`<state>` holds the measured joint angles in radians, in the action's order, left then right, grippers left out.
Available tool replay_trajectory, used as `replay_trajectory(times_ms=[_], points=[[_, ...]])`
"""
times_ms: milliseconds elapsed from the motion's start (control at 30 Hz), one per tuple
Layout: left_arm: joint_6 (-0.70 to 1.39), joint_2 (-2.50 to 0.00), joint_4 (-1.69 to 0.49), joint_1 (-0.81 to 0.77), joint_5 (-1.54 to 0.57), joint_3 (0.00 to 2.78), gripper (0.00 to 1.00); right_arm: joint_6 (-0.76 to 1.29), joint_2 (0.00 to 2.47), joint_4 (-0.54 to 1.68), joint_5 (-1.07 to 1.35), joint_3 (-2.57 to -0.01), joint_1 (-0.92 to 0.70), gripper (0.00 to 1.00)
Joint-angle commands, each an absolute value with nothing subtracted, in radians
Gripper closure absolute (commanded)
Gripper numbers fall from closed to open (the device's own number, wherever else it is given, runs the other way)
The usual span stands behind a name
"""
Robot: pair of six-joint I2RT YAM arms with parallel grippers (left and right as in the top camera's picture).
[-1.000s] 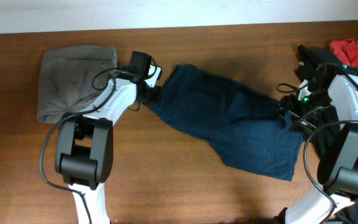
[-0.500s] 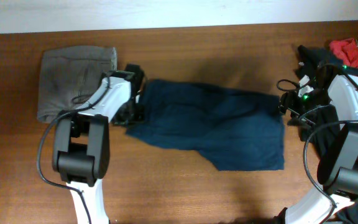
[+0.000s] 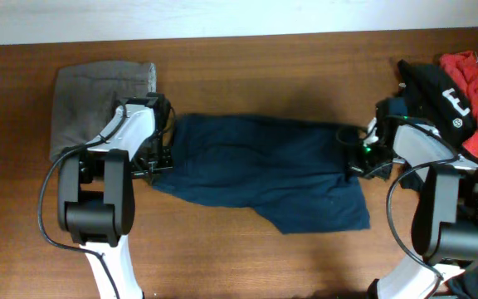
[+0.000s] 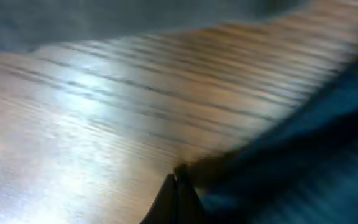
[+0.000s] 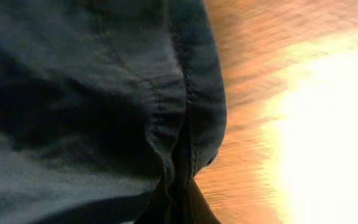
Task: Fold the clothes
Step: 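Stretch the navy shorts flat between both grippers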
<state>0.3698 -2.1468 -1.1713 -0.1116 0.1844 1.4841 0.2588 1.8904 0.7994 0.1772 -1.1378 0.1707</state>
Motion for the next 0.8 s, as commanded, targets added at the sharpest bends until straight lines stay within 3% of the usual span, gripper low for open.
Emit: replay_trajectory(times_ms=[0, 100, 233, 300, 400, 467, 567, 600, 767], points=[[0.361, -2.176, -1.156, -0.061, 0.206, 1.451, 1.0, 0.289, 1.916, 0.877, 0.069, -1.145, 0.27, 0.96], [0.335, -2.176, -1.148, -0.046, 0.19, 1.452, 1.0, 0.233, 1.916, 0.954, 0.155, -1.219, 0.303, 0.87], [0.208, -2.175, -1.089, -0.045, -0.012, 1.452, 0.96, 0.213, 1.916, 1.024, 0.192, -1.277, 0.299, 0.59], [0.086, -2.175, -1.047, -0.045, -0.199, 1.452, 0.88, 0.207, 1.916, 1.034, 0.192, -1.279, 0.299, 0.45], [-0.149, -2.175, -0.991, -0.048, -0.519, 1.452, 0.55, 0.187, 1.916, 1.043, 0.196, -1.279, 0.299, 0.38], [-0.157, -2.176, -0.955, -0.057, -0.535, 1.452, 0.33, 0.187, 1.916, 1.045, 0.211, -1.279, 0.299, 0.35], [-0.207, -2.177, -0.929, -0.08, -0.539, 1.452, 0.17, 0.187, 1.916, 1.044, 0.221, -1.279, 0.299, 0.34], [-0.235, -2.177, -0.914, -0.102, -0.538, 1.452, 0.05, 0.183, 1.916, 1.044, 0.229, -1.279, 0.299, 0.34], [-0.233, -2.199, -0.872, -0.157, -0.539, 1.452, 0.01, 0.18, 1.916, 1.04, 0.234, -1.279, 0.299, 0.33]])
